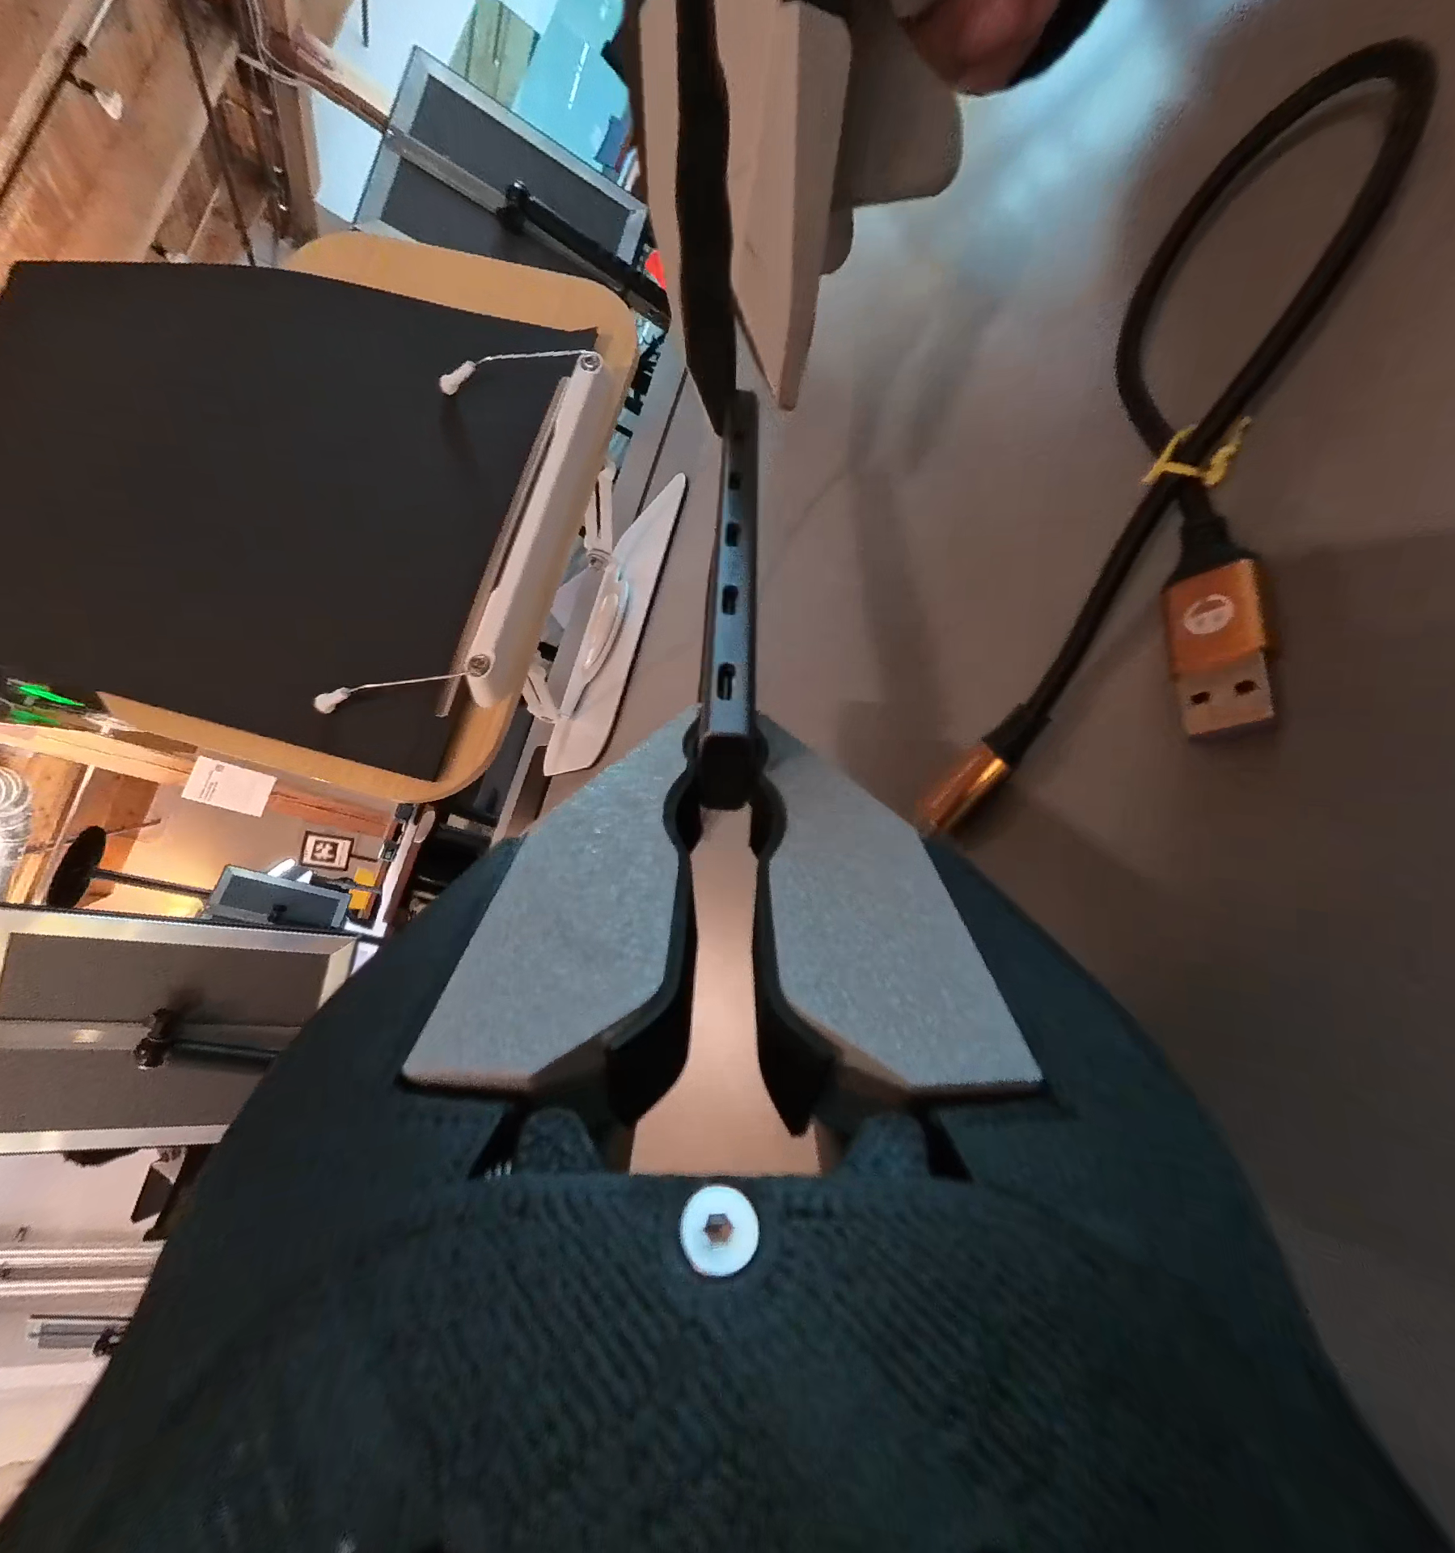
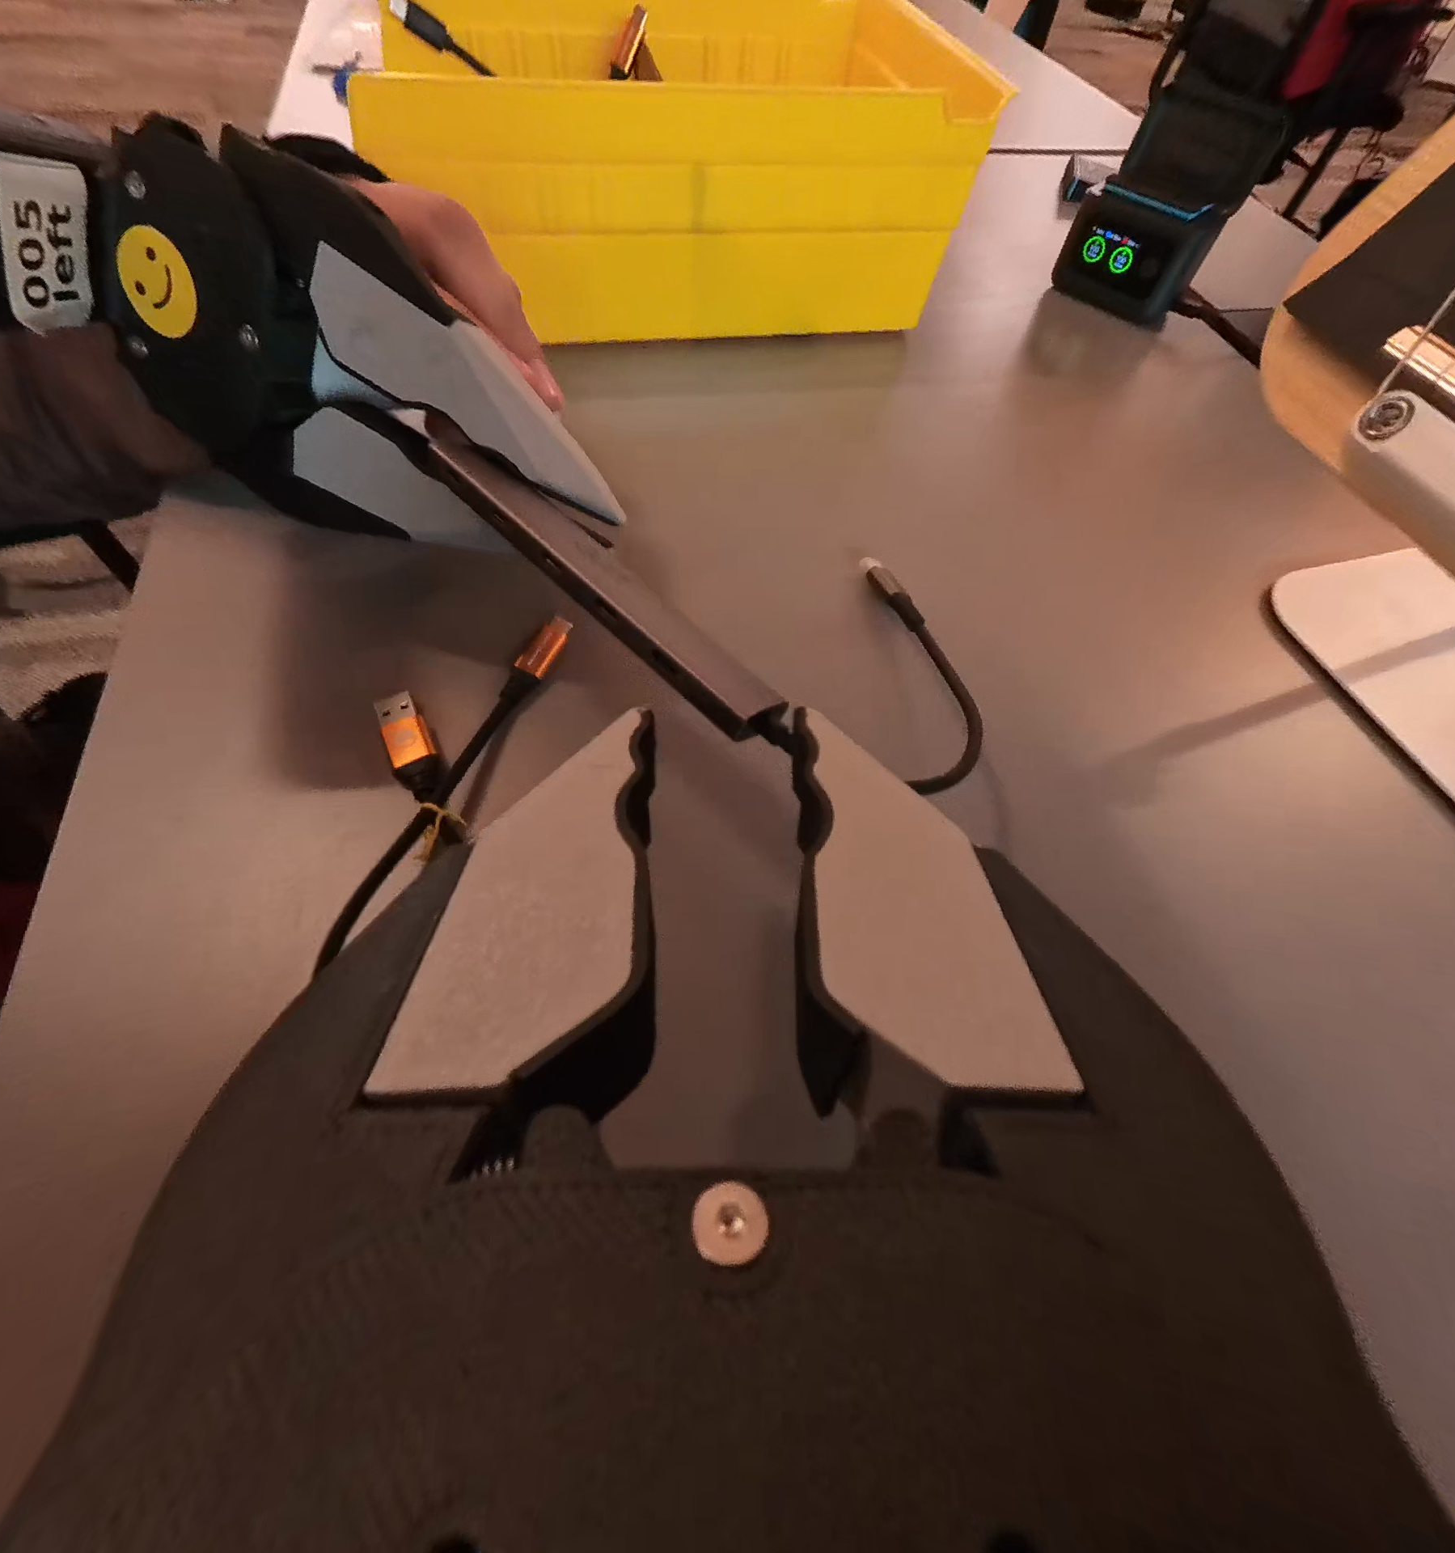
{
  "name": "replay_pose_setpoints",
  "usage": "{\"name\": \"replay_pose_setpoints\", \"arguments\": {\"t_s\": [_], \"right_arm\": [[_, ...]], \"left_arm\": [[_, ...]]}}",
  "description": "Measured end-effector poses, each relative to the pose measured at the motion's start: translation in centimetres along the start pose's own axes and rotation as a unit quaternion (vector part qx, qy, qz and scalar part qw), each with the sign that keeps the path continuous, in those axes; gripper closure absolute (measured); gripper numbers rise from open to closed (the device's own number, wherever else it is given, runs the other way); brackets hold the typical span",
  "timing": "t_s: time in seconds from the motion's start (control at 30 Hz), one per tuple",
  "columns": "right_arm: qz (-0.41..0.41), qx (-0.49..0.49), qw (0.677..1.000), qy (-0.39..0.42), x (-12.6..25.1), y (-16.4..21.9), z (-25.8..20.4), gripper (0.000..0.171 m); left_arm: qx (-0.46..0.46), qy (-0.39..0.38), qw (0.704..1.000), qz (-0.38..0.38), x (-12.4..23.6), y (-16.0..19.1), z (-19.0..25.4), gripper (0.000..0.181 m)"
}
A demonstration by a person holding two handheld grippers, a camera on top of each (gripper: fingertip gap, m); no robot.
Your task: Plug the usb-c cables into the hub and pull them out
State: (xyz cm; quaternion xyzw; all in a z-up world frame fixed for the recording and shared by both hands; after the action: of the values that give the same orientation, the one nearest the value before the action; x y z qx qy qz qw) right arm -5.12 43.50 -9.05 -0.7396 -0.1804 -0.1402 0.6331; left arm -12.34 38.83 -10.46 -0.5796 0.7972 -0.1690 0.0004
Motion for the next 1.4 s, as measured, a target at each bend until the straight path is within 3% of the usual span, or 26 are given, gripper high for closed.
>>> {"name": "replay_pose_setpoints", "arguments": {"t_s": [0.03,0.2,0.33,0.6,1.07,1.27,1.33,1.4], "right_arm": [[0.005,-0.007,1.0,-0.005,-0.1,-0.1,-0.1,0.139],[0.02,-0.009,1.0,-0.015,-0.1,-0.4,-0.7,0.123],[0.018,0.053,0.998,0.031,0.7,-0.4,-0.3,0.109],[-0.021,0.119,0.988,0.095,-0.3,1.0,0.2,0.109],[0.008,0.142,0.973,0.181,0.5,-0.4,1.9,0.114],[0.007,0.186,0.968,0.167,-0.5,-0.2,0.5,0.119],[-0.002,0.196,0.965,0.176,-1.0,0.0,0.5,0.145],[-0.012,0.216,0.956,0.199,-0.9,0.1,0.8,0.154]], "left_arm": [[0.001,-0.003,1.0,0.001,0.1,0.0,-0.1,0.177],[0.003,-0.01,1.0,0.006,0.2,0.0,-0.3,0.177],[0.044,-0.013,0.999,0.028,0.5,-0.4,-0.9,0.177],[0.089,-0.013,0.994,0.067,1.2,-1.2,-1.5,0.177],[0.051,-0.021,0.997,0.047,0.9,-0.9,-1.2,0.177],[0.051,-0.009,0.997,0.064,1.1,-1.5,-0.8,0.177],[0.049,-0.005,0.996,0.07,1.1,-1.8,-0.7,0.177],[0.041,-0.001,0.997,0.067,1.0,-1.7,-0.4,0.177]]}}
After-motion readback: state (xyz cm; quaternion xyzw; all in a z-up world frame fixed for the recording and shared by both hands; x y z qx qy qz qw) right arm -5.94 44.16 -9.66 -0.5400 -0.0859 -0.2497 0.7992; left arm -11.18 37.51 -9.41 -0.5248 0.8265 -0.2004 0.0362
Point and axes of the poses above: each gripper's, where its closed fingertips meet, x back along the fingers, y out of its underside, z = x × y across the jaws, the point moved 1 cm from there along x, back along the fingers, and after that the axes turned 15 degrees about -x, right-handed, at the moved point
